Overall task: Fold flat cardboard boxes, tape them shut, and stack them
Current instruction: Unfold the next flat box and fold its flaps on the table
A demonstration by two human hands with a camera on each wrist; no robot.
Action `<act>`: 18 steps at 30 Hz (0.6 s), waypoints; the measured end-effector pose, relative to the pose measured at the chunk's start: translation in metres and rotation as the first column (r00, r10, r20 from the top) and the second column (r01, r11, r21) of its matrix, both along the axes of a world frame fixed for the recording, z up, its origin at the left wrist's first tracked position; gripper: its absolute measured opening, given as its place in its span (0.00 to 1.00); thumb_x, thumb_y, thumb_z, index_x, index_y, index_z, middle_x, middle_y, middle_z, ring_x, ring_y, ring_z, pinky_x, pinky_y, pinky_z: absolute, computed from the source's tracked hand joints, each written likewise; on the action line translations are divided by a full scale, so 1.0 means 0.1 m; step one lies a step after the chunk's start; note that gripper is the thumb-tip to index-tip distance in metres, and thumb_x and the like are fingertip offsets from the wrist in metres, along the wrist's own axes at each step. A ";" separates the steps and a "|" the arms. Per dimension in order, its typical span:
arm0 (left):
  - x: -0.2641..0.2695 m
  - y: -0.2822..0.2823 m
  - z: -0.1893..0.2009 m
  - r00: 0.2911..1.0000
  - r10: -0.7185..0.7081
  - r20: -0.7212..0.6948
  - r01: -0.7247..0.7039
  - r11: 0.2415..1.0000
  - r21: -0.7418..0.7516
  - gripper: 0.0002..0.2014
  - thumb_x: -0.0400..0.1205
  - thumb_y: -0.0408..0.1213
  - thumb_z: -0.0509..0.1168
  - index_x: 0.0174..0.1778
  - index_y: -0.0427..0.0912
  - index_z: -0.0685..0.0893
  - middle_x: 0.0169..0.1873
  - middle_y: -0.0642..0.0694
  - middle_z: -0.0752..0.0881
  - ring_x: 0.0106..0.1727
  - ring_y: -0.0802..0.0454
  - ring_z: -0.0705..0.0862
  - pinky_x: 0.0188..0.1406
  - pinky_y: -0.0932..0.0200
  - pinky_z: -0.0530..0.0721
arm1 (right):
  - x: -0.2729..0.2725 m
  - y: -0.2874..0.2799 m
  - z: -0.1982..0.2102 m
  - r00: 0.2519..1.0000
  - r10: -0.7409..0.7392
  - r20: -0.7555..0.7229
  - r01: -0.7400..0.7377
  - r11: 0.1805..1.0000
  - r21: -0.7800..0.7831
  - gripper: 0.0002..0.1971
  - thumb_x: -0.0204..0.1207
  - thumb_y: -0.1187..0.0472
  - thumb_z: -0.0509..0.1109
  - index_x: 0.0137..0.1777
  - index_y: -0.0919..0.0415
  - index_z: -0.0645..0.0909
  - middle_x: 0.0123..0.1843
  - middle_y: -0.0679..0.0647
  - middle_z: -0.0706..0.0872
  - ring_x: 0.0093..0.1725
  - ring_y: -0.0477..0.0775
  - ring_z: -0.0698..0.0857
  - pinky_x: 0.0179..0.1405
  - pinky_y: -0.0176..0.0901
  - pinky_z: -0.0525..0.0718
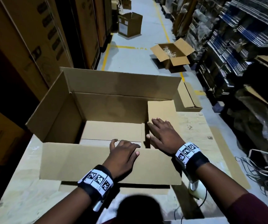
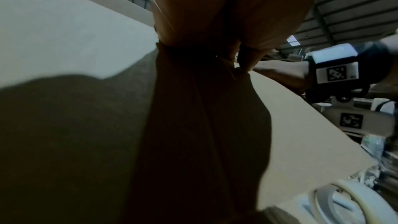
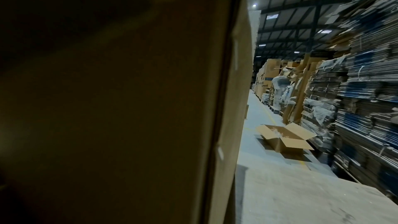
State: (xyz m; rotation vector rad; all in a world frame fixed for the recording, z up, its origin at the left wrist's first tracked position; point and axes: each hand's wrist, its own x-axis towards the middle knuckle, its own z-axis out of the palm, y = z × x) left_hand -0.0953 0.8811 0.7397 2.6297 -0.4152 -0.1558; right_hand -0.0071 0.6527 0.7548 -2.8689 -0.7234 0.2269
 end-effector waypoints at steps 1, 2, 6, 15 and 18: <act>0.00 0.02 0.01 1.000 0.000 -0.001 0.000 1.000 -0.020 0.19 0.89 0.52 0.49 0.71 0.58 0.77 0.64 0.61 0.83 0.73 0.59 0.71 0.79 0.44 0.47 | -0.02 0.01 0.02 1.000 0.008 0.005 -0.008 1.000 0.000 0.40 0.81 0.30 0.39 0.88 0.51 0.61 0.89 0.54 0.62 0.89 0.57 0.54 0.88 0.60 0.52; -0.01 0.03 0.02 1.000 0.001 -0.007 -0.002 0.998 -0.063 0.18 0.89 0.52 0.50 0.72 0.58 0.77 0.65 0.61 0.82 0.74 0.60 0.70 0.80 0.44 0.46 | -0.04 0.00 0.04 1.000 0.007 0.007 -0.007 1.000 0.010 0.40 0.82 0.30 0.39 0.88 0.50 0.61 0.89 0.54 0.62 0.89 0.56 0.54 0.87 0.60 0.53; -0.09 0.27 0.16 0.996 0.078 0.044 -0.064 0.965 -0.256 0.20 0.86 0.55 0.55 0.73 0.59 0.76 0.70 0.63 0.78 0.80 0.62 0.65 0.83 0.44 0.47 | -0.17 -0.04 0.24 0.998 -0.011 0.057 0.004 0.994 0.109 0.38 0.83 0.31 0.46 0.87 0.51 0.65 0.89 0.55 0.63 0.89 0.58 0.56 0.86 0.59 0.60; -0.35 1.54 0.65 0.679 0.502 0.535 -0.315 0.858 -0.405 0.25 0.79 0.40 0.70 0.72 0.33 0.79 0.77 0.33 0.71 0.80 0.34 0.68 0.80 0.40 0.65 | -0.63 0.38 0.63 0.987 0.121 0.101 -0.140 0.969 0.204 0.39 0.81 0.30 0.57 0.86 0.52 0.67 0.88 0.54 0.65 0.89 0.55 0.58 0.85 0.54 0.64; -0.44 1.91 0.71 0.554 0.648 0.523 -0.428 0.760 -0.489 0.39 0.79 0.44 0.71 0.81 0.27 0.65 0.83 0.27 0.59 0.85 0.34 0.58 0.85 0.49 0.56 | -0.82 0.69 0.55 0.981 0.178 0.081 -0.189 0.967 0.168 0.42 0.79 0.26 0.58 0.88 0.48 0.61 0.90 0.53 0.60 0.90 0.54 0.55 0.85 0.58 0.65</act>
